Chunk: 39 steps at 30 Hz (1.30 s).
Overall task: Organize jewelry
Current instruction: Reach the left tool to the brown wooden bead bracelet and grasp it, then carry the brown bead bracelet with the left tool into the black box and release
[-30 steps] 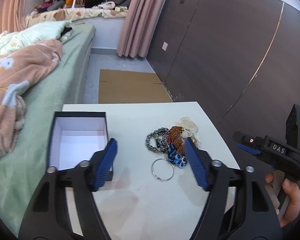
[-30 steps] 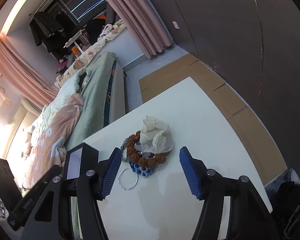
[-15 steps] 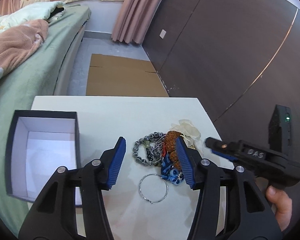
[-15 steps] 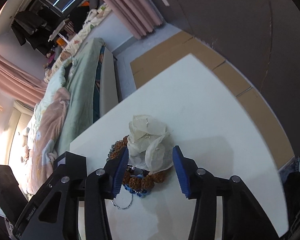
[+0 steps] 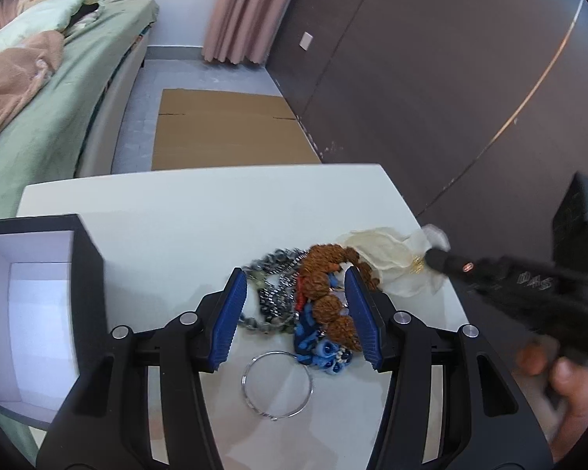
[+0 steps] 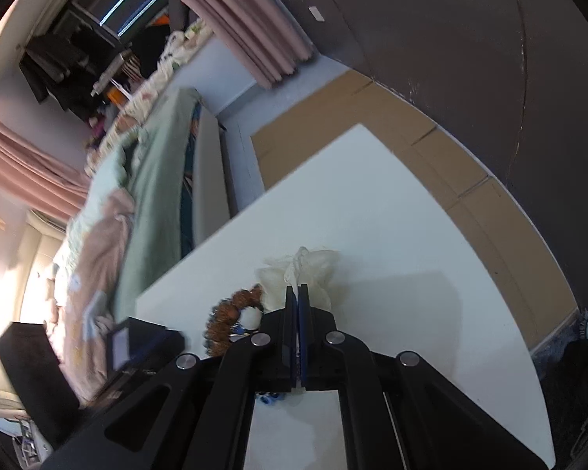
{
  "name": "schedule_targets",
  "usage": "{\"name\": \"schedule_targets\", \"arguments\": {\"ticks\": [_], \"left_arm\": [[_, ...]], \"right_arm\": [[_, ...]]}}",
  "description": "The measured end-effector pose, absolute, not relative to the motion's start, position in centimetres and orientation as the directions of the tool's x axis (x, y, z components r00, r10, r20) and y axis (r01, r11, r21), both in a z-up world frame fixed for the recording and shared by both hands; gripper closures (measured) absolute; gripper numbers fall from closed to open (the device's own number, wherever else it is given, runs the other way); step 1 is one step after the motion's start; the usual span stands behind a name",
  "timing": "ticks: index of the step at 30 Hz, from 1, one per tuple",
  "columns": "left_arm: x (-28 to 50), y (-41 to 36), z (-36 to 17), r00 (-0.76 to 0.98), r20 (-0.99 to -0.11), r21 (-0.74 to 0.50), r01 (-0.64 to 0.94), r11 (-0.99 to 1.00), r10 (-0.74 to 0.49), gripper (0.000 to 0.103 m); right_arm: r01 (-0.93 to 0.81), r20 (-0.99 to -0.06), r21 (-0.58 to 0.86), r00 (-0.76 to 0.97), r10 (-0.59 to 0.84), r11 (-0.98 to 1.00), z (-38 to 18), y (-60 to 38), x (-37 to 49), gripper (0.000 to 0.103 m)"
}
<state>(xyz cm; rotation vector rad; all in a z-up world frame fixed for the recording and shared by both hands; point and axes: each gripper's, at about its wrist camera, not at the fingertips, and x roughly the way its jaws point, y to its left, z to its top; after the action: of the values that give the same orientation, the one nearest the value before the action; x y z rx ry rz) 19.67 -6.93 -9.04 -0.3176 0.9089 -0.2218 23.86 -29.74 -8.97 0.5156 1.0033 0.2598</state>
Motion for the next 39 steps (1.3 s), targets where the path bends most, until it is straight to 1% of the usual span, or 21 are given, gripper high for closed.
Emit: {"name": "schedule_targets", "arguments": {"ticks": [5,6,10,11,13,16,24,28,39], "left_arm": [[19.8,-8.7,-10.0,0.571,-0.755,-0.336,0.086,0.938,-0.323,0.05],[19.9,-9.0,-10.2,0.565,-0.759,-0.334,0.088,0.939,-0.323,0.052],[20.5,-9.7,-10.7,0.537,-0.786,-0.302,0.095,0.948,-0.304,0.067],[20.8,-9.8,-10.8,0.525,-0.795,-0.298,0.098,0.949,-0.304,0.074],[21.1,-9.6,-10.8,0.516,-0.801,-0.298,0.093,0.95,-0.302,0.076],[21.1,-9.0,-10.0,0.543,-0.789,-0.28,0.101,0.955,-0.289,0.084],[19.7,-7.8,-6.7,0.597,-0.718,-0.339,0.147,0.929,-0.357,0.085],[18.4,-7.0,-5.0,0.626,-0.676,-0.372,0.166,0.913,-0.389,0.085],[15.4,-0.9,-1.6,0.706,-0.609,-0.41,0.109,0.906,-0.36,0.085]], "right_arm": [[0.02,-0.694,0.558,0.559,0.454,0.829,-7.2,-31.3,23.2,0.102],[0.023,-0.687,0.566,0.565,0.457,0.824,-7.0,-31.6,23.1,0.102],[0.041,-0.677,0.585,0.575,0.46,0.81,-6.6,-32.7,22.9,0.102],[0.044,-0.676,0.587,0.577,0.459,0.808,-6.4,-32.8,22.9,0.102],[0.043,-0.673,0.589,0.578,0.461,0.807,-6.3,-32.9,22.9,0.102],[0.043,-0.675,0.584,0.579,0.456,0.81,-6.3,-33.0,22.7,0.102],[0.028,-0.675,0.577,0.579,0.457,0.816,-5.9,-32.2,22.4,0.102],[-0.009,-0.653,0.585,0.588,0.477,0.811,-5.3,-31.4,21.9,0.102],[-0.137,-0.576,0.615,0.594,0.561,0.777,-3.9,-27.2,20.6,0.102]]}}
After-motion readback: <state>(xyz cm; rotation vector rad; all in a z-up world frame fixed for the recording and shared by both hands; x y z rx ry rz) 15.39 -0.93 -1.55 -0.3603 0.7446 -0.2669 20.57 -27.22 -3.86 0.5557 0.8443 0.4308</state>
